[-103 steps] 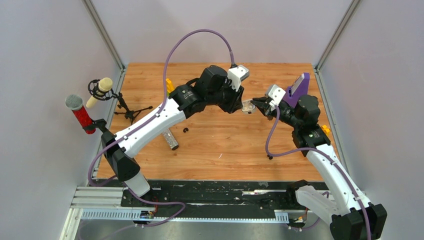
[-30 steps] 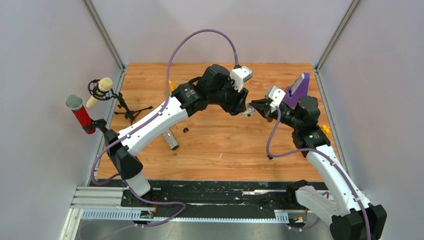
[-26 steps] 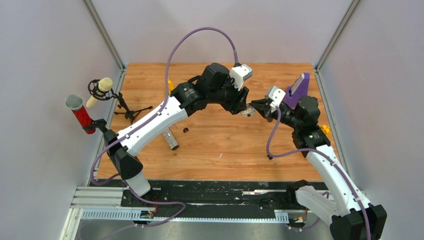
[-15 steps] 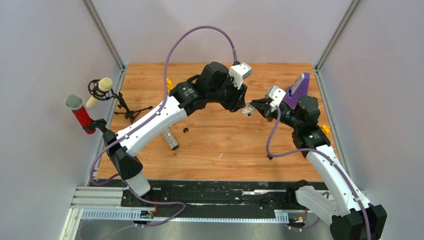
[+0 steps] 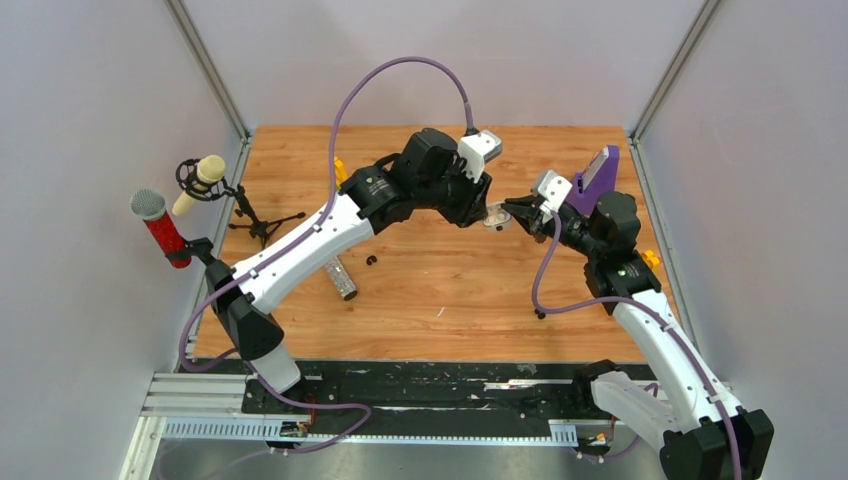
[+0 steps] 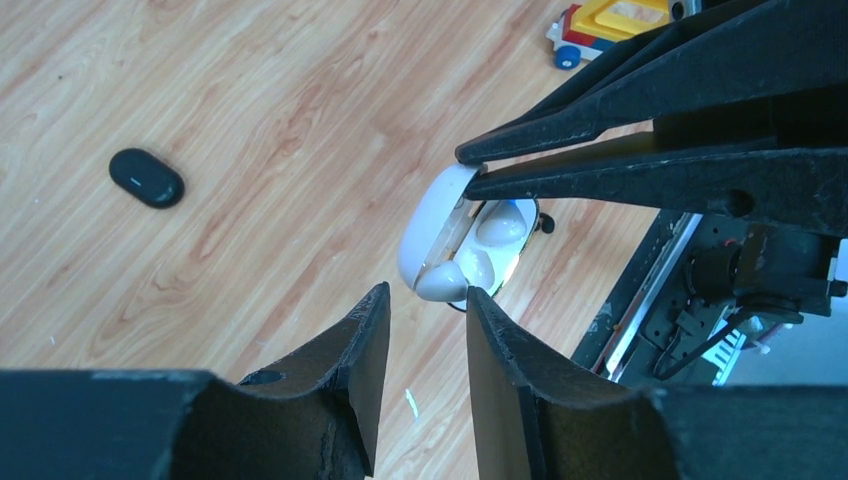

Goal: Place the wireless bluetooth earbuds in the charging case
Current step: Adjust the earbud with the charging case.

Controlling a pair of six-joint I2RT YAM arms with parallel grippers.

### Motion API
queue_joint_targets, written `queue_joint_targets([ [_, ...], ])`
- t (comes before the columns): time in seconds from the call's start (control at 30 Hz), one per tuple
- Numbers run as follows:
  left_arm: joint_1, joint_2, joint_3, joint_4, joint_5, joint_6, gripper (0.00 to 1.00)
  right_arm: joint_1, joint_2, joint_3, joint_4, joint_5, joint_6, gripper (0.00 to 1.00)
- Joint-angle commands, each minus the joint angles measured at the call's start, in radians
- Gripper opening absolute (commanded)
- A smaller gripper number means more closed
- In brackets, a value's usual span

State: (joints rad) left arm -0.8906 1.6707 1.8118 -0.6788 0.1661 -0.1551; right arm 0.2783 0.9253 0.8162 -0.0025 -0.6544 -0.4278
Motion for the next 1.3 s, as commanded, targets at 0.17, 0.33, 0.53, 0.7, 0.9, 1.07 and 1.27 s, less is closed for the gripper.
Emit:
queue_joint_targets([
  [0.17,-0.005,-0.010,0.011,0.001,0.023,-0.028,0.39,-0.003,-0.014,0.016,0.050,-0.007,-0.006,0.00],
  [0.33,-0.005,0.002,0.035,-0.008,0.039,-0.032,0.36,-0.003,-0.013,0.015,0.050,-0.008,-0.011,0.00],
  [0.53,-0.005,-0.016,0.034,-0.012,0.028,-0.013,0.35,-0.003,-0.013,0.014,0.053,0.003,-0.014,0.00],
  [0.7,-0.005,-0.043,0.022,-0.016,-0.029,0.025,0.35,-0.003,-0.016,0.014,0.055,0.007,-0.006,0.00],
  [0.9,-0.004,-0.045,-0.011,-0.002,-0.076,0.045,0.35,-0.004,-0.019,0.017,0.052,-0.003,-0.003,0.00],
  [1.07,-0.004,-0.029,0.011,-0.006,-0.083,0.048,0.34,-0.003,-0.022,0.018,0.046,-0.014,-0.005,0.00],
  [1.27,-0.005,-0.012,0.018,-0.007,-0.083,0.048,0.33,-0.003,-0.028,0.022,0.036,-0.033,0.000,0.00],
])
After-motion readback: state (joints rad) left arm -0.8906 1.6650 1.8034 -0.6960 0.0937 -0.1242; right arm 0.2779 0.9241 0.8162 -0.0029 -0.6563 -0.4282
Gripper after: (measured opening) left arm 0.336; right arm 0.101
